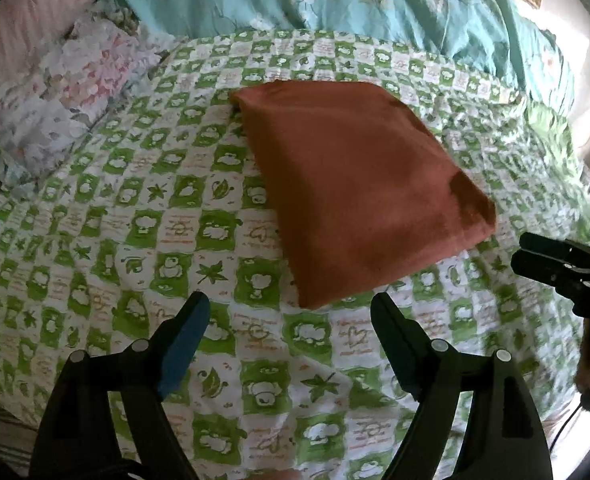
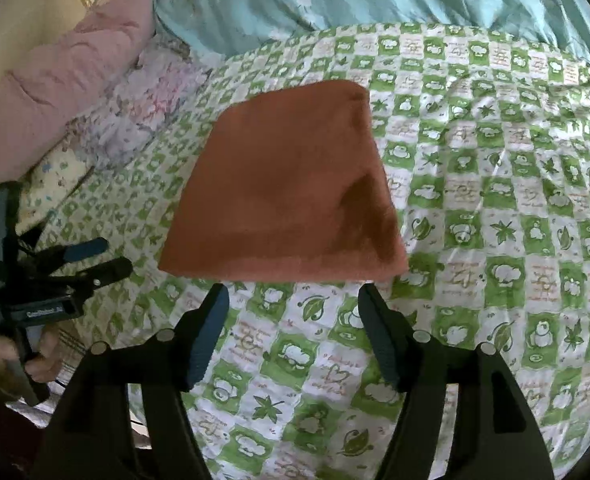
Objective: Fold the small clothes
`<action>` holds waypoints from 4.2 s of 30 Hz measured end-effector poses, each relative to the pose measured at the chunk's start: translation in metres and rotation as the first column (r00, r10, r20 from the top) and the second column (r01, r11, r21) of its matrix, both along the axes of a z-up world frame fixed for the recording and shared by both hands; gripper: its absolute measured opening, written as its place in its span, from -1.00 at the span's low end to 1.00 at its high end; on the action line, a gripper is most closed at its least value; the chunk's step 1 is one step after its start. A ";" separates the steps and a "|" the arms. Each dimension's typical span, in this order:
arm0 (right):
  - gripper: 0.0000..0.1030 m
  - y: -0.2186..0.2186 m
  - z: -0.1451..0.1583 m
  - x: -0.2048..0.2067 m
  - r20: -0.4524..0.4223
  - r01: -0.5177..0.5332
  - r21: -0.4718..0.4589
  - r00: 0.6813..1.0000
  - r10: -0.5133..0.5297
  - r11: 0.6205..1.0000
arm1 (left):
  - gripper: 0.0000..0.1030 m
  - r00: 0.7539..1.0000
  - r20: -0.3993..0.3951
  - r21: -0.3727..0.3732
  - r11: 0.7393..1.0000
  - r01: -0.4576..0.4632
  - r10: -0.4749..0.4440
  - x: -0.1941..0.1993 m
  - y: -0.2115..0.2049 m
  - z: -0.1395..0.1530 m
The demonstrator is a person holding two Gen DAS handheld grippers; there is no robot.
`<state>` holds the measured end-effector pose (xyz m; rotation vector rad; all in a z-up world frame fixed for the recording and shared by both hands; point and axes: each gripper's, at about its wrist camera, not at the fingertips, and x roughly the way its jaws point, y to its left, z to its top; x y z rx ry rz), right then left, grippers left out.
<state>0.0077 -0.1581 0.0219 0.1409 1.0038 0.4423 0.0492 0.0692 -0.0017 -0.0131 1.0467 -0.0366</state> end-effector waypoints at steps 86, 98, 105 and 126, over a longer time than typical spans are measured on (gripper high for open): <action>0.57 0.027 -0.015 0.088 0.012 -0.106 -0.011 0.994 0.106 0.994 | 0.65 0.996 -0.006 0.076 0.993 -0.093 0.094 0.095 -0.020 -0.017; 0.57 0.030 -0.015 0.091 0.007 -0.105 -0.009 0.994 0.105 0.994 | 0.66 0.995 -0.014 0.071 0.993 -0.099 0.101 0.099 -0.018 -0.019; 0.57 0.032 -0.015 0.093 0.004 -0.106 -0.006 0.994 0.106 0.994 | 0.68 0.994 -0.014 0.076 0.992 -0.104 0.105 0.100 -0.017 -0.018; 0.57 0.028 -0.016 0.094 0.006 -0.101 0.000 0.995 0.101 0.995 | 0.69 0.996 -0.013 0.082 0.992 -0.092 0.093 0.100 -0.020 -0.016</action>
